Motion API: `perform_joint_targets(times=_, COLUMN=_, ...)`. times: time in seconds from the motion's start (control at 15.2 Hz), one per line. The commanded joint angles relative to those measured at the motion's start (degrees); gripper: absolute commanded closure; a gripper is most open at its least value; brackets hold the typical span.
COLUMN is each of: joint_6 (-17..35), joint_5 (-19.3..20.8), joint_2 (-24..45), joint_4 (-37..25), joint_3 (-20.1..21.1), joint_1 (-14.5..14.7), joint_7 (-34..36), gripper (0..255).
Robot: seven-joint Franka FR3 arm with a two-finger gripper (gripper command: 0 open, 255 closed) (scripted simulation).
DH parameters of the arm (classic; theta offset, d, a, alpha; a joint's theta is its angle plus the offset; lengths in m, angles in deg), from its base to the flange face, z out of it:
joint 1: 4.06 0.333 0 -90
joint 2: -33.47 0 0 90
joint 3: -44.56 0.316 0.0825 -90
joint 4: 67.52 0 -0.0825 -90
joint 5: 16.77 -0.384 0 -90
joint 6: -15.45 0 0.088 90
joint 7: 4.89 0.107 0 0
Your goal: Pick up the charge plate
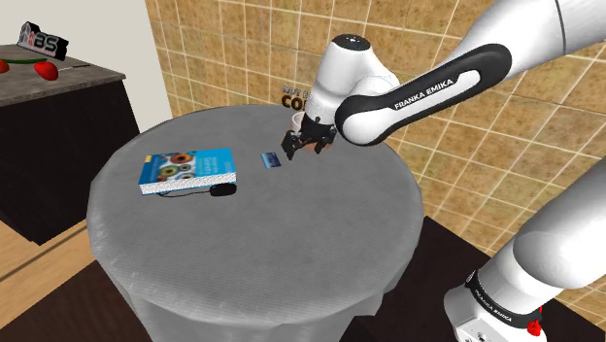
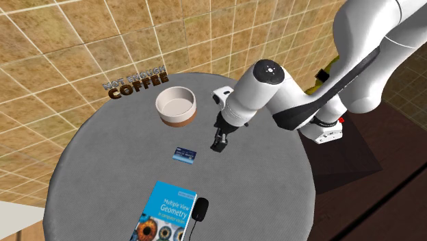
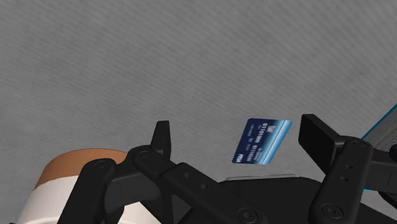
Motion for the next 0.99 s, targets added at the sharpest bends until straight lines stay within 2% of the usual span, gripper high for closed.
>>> perform_joint_targets(times=0.0, joint_6=2.36, joint_5=8.14, joint_2=4.63, joint_4=-2.75, joint_3=0.98, joint_1=-1.11, joint_7=7.71, gripper=0)
perform_joint_targets(times=0.26, joint_6=2.44, joint_5=23.34, joint_2=13.77, joint_4=-11.24, joint_3=-0.49, joint_1=0.60, joint_7=21.62, gripper=0)
perform_joint_targets(times=0.53, joint_6=0.72, joint_5=34.32, joint_2=22.06, joint_4=-20.84, joint_3=-4.08, joint_1=4.79, joint_7=31.71, gripper=0)
perform_joint_targets(times=0.66, joint_6=-0.22, joint_5=37.71, joint_2=25.35, joint_4=-25.10, joint_3=-5.62, joint_1=6.62, joint_7=34.84, gripper=0)
perform_joint_targets(times=0.92, joint_6=1.27, joint_5=40.37, joint_2=27.17, joint_4=-24.87, joint_3=-6.83, joint_1=7.45, joint_7=37.49, gripper=0)
